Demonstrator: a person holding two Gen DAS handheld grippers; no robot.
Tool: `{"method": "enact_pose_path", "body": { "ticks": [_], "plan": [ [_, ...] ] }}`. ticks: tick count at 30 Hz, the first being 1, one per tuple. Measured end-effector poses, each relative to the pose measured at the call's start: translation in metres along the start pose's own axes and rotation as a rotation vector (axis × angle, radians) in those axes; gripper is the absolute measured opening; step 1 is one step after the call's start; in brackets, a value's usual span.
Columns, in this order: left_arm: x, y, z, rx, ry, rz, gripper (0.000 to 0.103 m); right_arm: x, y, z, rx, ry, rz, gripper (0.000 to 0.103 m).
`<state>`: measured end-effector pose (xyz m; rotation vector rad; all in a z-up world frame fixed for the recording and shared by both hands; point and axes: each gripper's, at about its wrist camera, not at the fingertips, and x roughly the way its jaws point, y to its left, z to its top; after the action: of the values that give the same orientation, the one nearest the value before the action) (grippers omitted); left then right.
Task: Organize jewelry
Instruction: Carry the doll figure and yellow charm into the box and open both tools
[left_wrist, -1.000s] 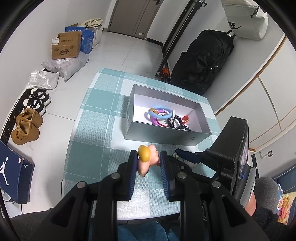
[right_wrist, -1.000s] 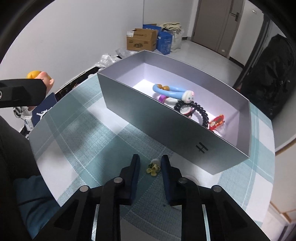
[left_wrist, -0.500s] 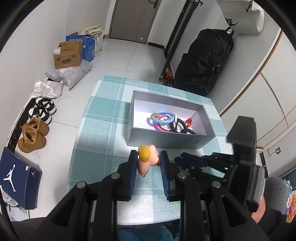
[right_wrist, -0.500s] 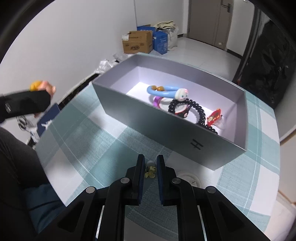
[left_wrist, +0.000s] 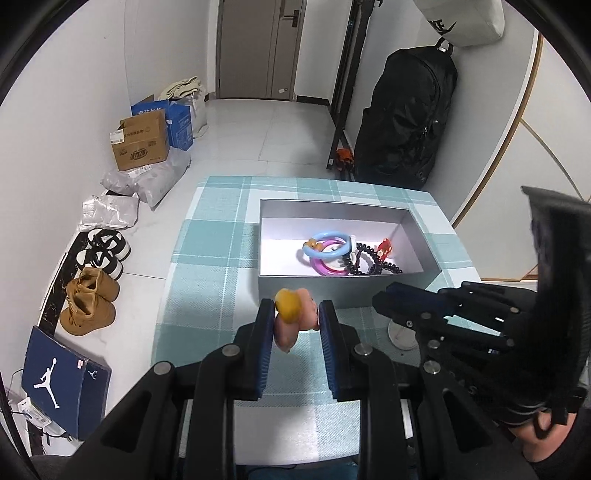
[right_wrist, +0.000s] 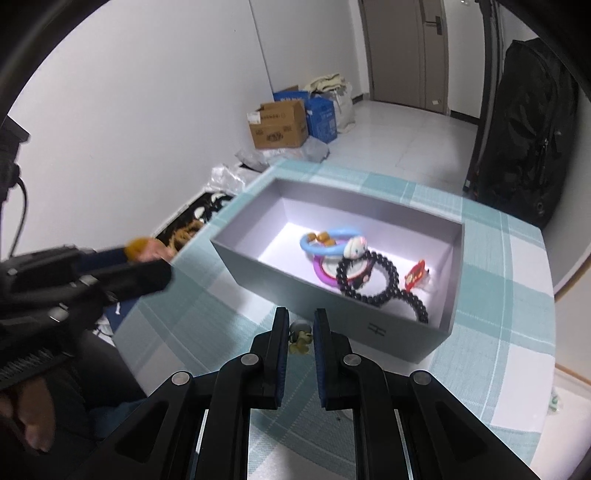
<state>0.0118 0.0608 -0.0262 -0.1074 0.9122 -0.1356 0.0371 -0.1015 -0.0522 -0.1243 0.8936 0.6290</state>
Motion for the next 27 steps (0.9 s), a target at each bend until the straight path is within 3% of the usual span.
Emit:
{"method": "enact_pose_path", "body": {
  "ticks": [11,21,27],
  "plan": [
    [0.003,-0.009,0.018,-0.031,-0.053,0.032,0.019,-0.036,-0.004,0.016,0.020,-0.125,0.023,0.012],
    [0.017,-0.011,0.035,-0.126,-0.066,-0.043,0.019,-0.041,-0.021,0.029,0.050,-0.149,0.043,0.012],
    [0.035,-0.018,0.044,-0.137,-0.034,-0.061,0.019,-0.040,-0.040,0.037,0.118,-0.153,0.080,0.012]
  ]
}}
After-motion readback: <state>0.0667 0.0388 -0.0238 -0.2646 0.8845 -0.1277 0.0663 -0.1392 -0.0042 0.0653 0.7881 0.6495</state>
